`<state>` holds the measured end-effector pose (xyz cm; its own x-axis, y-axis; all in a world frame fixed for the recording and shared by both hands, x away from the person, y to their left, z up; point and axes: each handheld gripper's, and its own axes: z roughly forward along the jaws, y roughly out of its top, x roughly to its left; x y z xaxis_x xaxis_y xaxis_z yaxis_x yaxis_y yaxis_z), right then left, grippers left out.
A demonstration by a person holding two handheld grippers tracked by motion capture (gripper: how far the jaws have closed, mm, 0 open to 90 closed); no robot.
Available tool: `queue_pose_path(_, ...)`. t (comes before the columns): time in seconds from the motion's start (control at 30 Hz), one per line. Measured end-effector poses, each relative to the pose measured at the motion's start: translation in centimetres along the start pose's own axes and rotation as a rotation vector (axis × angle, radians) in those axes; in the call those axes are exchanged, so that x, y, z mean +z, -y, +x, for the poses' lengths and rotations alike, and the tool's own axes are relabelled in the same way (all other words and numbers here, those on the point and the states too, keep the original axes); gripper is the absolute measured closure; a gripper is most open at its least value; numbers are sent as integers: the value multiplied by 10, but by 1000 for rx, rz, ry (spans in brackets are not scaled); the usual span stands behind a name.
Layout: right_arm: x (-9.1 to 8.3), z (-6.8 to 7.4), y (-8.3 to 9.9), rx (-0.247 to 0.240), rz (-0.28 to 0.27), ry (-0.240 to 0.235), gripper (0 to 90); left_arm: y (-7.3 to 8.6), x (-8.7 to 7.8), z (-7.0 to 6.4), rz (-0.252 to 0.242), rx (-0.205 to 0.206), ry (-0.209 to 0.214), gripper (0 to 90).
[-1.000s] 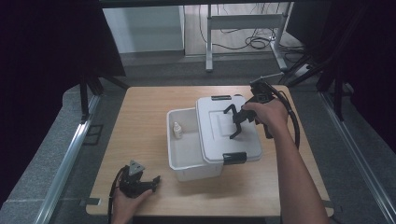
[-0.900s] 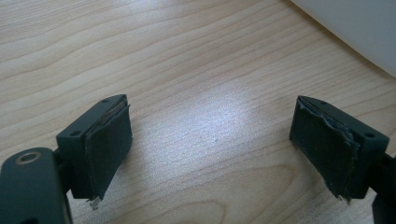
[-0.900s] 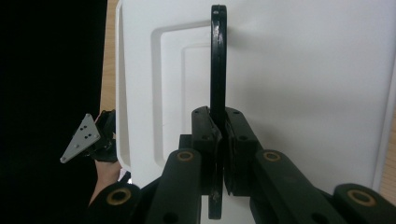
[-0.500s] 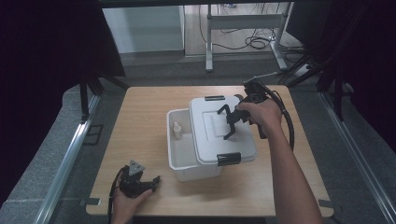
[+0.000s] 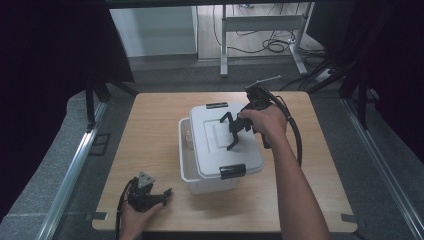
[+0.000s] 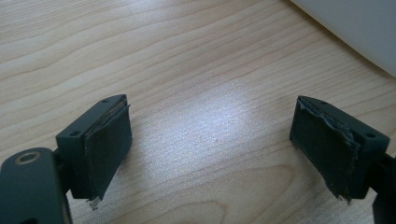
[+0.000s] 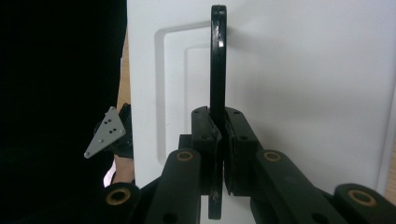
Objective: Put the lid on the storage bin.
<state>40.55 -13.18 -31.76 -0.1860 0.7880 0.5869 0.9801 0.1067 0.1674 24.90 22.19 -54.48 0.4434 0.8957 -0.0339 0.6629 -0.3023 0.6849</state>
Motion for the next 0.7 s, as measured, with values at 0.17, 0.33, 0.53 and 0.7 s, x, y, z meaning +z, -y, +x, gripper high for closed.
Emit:
queue_pose_path(0.17, 9, 11, -1, -5, 9, 0, 841, 0, 0, 0, 1, 0, 0, 127)
queue_pose_path(0.33, 18, 20, -1, -12, 18, 4, 840, 0, 0, 0, 1, 0, 0, 127)
queue_pose_path(0.53, 27, 26, -3, -7, 31, 15, 839, 0, 0, 0, 1, 1, 0, 127)
queue_pose_path(0.7, 31, 29, -4, 8, 32, 20, 839, 0, 0, 0, 1, 1, 0, 127)
